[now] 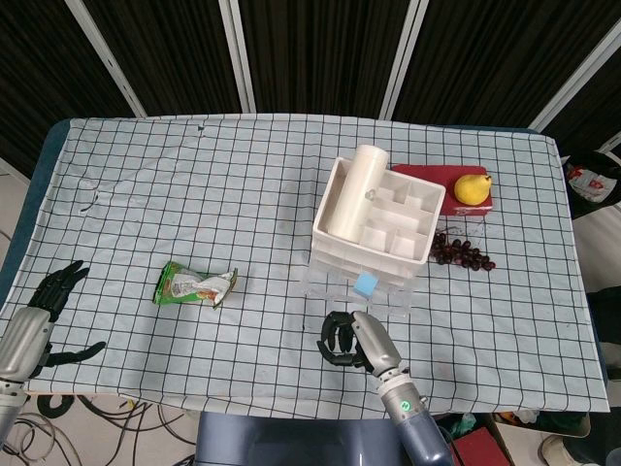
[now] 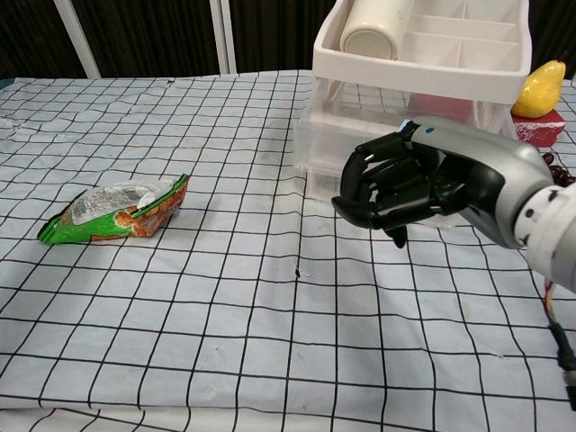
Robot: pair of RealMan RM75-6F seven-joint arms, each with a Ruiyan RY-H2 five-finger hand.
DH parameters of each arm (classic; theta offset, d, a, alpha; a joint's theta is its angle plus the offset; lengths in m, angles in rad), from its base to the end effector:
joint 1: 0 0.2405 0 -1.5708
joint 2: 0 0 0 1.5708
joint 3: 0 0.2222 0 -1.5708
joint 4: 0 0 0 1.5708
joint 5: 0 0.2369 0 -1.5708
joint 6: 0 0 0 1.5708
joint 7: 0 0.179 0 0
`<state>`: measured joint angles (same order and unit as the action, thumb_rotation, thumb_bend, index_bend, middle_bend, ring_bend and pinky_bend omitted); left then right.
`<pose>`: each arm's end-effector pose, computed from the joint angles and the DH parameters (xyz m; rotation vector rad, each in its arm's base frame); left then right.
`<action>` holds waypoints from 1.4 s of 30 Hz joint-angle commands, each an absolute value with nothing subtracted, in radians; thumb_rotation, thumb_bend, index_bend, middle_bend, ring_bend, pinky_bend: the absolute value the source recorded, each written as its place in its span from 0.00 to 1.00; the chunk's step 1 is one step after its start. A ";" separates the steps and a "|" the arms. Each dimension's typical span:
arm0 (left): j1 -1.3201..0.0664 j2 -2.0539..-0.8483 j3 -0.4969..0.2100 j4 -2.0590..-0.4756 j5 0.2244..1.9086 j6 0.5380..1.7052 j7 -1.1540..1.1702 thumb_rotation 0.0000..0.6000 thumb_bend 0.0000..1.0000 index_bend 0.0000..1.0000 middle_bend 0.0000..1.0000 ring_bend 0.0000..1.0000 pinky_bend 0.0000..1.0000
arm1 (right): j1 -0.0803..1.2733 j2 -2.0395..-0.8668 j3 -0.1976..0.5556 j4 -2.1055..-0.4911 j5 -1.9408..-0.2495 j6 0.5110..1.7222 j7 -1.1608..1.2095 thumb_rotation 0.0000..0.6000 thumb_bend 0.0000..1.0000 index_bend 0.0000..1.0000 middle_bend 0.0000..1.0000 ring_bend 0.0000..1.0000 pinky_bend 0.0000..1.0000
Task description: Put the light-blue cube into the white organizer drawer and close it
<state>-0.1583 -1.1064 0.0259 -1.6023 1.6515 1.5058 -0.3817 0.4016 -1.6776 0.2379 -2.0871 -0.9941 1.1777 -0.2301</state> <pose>-0.2612 0.2154 0.1043 -1.4643 -1.1450 -1.2502 -0.0295 -0.2383 -0.0427 1.3446 -1.8644 1.3424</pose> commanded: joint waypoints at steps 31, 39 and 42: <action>-0.157 -1.102 0.028 -1.611 1.651 1.502 -0.388 1.00 0.03 0.00 0.00 0.00 0.00 | 0.539 -1.764 0.515 -1.837 -0.753 1.253 -0.203 1.00 0.36 0.63 0.65 0.68 0.64; -0.156 -1.101 0.027 -1.613 1.652 1.504 -0.388 1.00 0.03 0.00 0.00 0.00 0.00 | 0.532 -1.745 0.509 -1.838 -0.746 1.260 -0.187 1.00 0.36 0.63 0.65 0.68 0.64; -0.157 -1.101 0.029 -1.613 1.654 1.503 -0.387 1.00 0.03 0.00 0.00 0.00 0.00 | 0.519 -1.733 0.492 -1.860 -0.754 1.265 -0.181 1.00 0.36 0.63 0.65 0.68 0.64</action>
